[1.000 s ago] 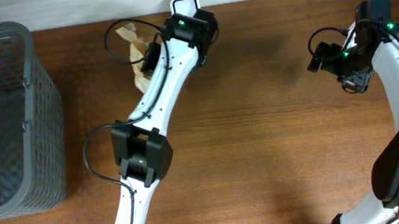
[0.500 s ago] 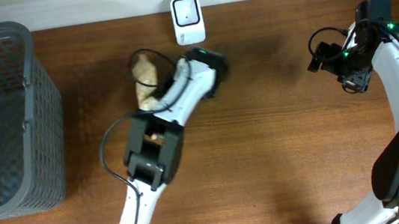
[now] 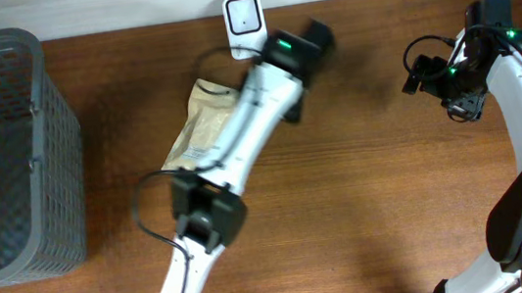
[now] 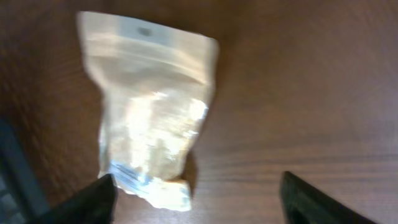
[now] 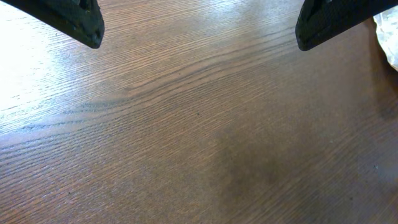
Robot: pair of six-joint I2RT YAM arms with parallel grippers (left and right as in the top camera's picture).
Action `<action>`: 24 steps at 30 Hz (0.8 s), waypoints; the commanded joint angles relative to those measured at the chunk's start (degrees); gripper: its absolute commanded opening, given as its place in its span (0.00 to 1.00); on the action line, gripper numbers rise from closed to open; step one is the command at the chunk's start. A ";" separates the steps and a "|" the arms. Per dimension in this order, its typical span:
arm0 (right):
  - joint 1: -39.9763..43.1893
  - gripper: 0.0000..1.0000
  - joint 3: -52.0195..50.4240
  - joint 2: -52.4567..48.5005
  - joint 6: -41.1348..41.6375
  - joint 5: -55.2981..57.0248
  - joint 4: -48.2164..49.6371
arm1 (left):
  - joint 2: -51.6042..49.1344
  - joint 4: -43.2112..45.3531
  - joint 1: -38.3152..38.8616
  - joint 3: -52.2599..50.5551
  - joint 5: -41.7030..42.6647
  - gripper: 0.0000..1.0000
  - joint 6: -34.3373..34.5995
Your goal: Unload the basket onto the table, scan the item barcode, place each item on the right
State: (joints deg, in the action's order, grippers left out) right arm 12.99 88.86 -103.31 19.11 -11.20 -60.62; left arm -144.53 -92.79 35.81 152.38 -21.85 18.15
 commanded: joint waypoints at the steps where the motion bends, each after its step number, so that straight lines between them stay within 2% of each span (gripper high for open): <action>1: 0.15 0.98 -0.20 0.39 0.02 0.52 -0.02 | 0.63 -0.74 -13.18 1.95 5.49 0.51 0.28; 3: 0.15 0.98 -0.20 0.39 0.02 0.52 -0.02 | -0.02 -0.68 -19.21 -1.40 8.07 0.31 0.31; 4: 0.15 0.98 -0.20 0.39 0.02 0.52 -0.02 | -0.42 0.02 -20.65 -3.23 8.17 0.13 0.31; 5: 0.15 0.98 -0.20 0.39 0.02 0.52 -0.02 | -0.81 0.79 -21.55 -4.83 8.17 0.00 0.31; 8: 0.15 0.98 -0.20 0.39 0.02 0.52 -0.02 | -2.80 4.26 -22.38 -10.01 10.56 0.00 0.28; 12: 0.15 0.98 -0.20 0.39 0.02 0.52 -0.02 | -4.09 8.46 -20.44 -18.23 20.15 0.00 0.28; 18: 0.15 0.98 -0.20 0.39 0.02 0.52 -0.02 | -4.09 11.21 -14.36 -20.46 39.69 0.00 0.28; 20: 0.15 0.98 -0.20 0.39 0.02 0.52 -0.02 | -4.04 11.98 -11.52 -20.33 43.60 0.00 0.28; 22: 0.15 0.98 -0.20 0.39 0.02 0.52 -0.02 | -3.98 12.00 -9.64 -18.58 42.77 0.00 0.22; 24: 0.15 0.99 -0.20 0.39 0.02 0.52 -0.02 | -3.87 9.01 -9.53 -12.85 37.44 0.00 0.22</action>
State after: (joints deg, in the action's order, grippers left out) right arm 12.99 88.86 -103.31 19.09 -11.20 -60.62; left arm -148.11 -81.32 26.33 133.21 17.67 18.26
